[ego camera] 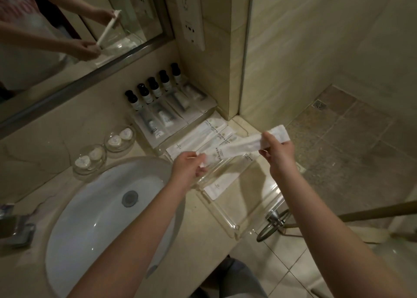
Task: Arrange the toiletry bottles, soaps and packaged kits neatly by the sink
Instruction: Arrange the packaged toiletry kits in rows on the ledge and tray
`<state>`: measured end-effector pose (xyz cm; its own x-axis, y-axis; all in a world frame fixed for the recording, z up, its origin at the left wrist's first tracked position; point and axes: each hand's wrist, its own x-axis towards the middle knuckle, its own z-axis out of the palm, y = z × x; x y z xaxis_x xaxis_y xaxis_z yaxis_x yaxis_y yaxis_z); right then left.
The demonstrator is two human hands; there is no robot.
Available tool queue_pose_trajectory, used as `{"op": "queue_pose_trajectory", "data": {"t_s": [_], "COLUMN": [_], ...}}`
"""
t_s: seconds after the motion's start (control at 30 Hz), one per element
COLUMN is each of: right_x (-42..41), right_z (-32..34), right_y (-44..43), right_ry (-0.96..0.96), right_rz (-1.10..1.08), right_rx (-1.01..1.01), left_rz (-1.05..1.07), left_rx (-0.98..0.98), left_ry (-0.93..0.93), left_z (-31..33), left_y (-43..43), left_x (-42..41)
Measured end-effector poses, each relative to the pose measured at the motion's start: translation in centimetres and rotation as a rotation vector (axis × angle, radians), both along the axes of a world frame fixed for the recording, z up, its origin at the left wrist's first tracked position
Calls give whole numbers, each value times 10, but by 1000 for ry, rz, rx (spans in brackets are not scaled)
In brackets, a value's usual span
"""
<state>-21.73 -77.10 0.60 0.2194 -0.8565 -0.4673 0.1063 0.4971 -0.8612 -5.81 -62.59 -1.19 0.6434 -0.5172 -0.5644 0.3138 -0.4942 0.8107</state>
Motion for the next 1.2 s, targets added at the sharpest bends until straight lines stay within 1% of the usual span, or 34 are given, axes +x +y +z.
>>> {"op": "queue_pose_trajectory", "data": {"t_s": [0.03, 0.07, 0.13, 0.2, 0.23, 0.3, 0.37, 0.43, 0.5, 0.53, 0.6, 0.67, 0.73, 0.8, 0.87, 0.93, 1.0, 1.03, 1.1, 1.2], "right_x": [-2, -3, 0, 5, 6, 6, 3, 1, 4, 8, 21, 34, 40, 36, 26, 15, 4, -1, -9, -10], "right_z": [-2, -5, -11, -18, -21, -26, -30, -32, -26, -20, -5, 4, 3, -3, -11, -22, -31, -36, -46, -62], "right_y": [3, 8, 21, 35, 39, 40, 35, 28, 25, 24, 26, 30, 34, 36, 33, 27, 19, 16, 16, 28], "right_ry": [-25, -65, -158, -211, -222, -200, -55, 152, 249, 247, 222, 271, 306, 301, 279, 217, 97, 47, 26, 101], "right_rz": [-37, -63, -76, -46, -31, -10, 10, 90, 255, 361, 616, 820, 867, 819, 716, 492, 216, 111, 6, 1], "right_rx": [46, 94, 186, 270, 300, 309, 207, -34, -320, -407, -496, -579, -577, -493, -384, -187, 68, 152, 210, 238], "left_rz": [111, 147, 115, 186, 240, 258, 196, 83, -127, -243, -427, -531, -603, -589, -524, -521, -585, -616, -671, -771], "left_rx": [-27, -42, -79, -149, -175, -155, -98, -44, 20, 38, 39, 20, 21, 6, -13, 26, 99, 133, 172, 195], "left_ry": [14, 32, 123, 212, 196, 34, -159, -342, -475, -521, -582, -642, -721, -734, -685, -650, -648, -645, -618, -609], "left_z": [-1, -2, 0, 6, 7, 13, 22, 36, 50, 55, 64, 72, 75, 73, 63, 46, 25, 15, -5, -25], "left_y": [1, 0, -3, -8, -11, -14, -15, -16, -19, -22, -29, -38, -45, -47, -41, -31, -18, -12, -1, 7], "left_x": [3, 4, -2, -8, -7, 0, 7, 16, 22, 24, 23, 16, 8, 3, 2, 3, 1, -1, -9, -27]}}
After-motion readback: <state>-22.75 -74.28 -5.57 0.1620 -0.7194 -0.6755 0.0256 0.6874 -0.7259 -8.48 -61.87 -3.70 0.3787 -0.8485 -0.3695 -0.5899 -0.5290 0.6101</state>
